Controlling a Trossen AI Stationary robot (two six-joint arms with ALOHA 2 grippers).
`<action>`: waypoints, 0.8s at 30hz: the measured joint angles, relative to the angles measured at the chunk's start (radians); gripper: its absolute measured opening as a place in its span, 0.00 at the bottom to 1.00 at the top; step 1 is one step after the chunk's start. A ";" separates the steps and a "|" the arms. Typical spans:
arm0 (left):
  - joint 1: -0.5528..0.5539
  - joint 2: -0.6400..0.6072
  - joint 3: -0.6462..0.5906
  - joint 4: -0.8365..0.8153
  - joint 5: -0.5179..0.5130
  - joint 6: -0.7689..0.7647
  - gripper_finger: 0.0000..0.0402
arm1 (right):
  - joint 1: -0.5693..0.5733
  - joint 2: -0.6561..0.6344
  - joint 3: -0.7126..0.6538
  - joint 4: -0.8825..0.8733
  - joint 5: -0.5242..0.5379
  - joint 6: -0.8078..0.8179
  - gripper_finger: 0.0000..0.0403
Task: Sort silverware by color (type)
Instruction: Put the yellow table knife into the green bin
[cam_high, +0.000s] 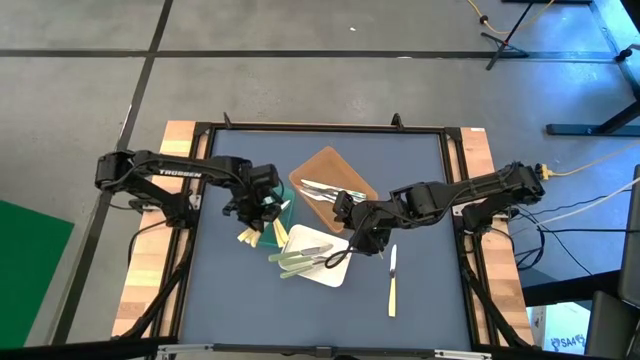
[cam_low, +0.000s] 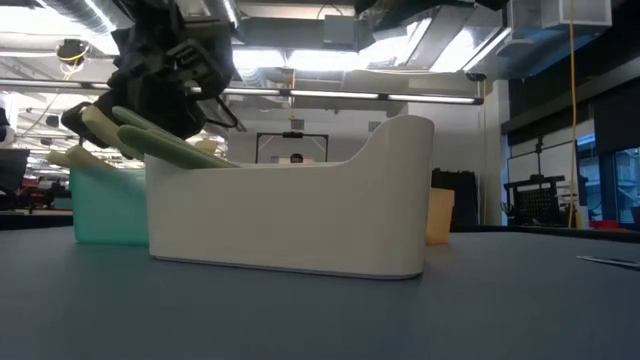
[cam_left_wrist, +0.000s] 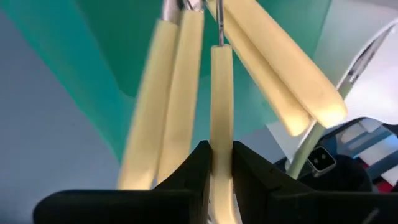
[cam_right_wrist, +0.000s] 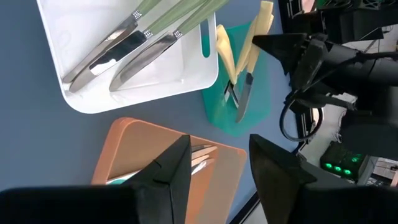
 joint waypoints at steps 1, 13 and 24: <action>0.007 0.000 0.000 -0.006 -0.004 0.008 0.11 | 0.000 0.000 0.000 0.000 0.000 0.000 0.37; 0.030 -0.001 0.000 -0.008 -0.054 0.019 0.22 | 0.000 0.000 0.000 -0.021 0.000 0.000 0.37; 0.030 -0.001 0.000 -0.007 -0.086 0.062 0.32 | 0.000 -0.001 0.000 -0.118 0.114 0.050 0.37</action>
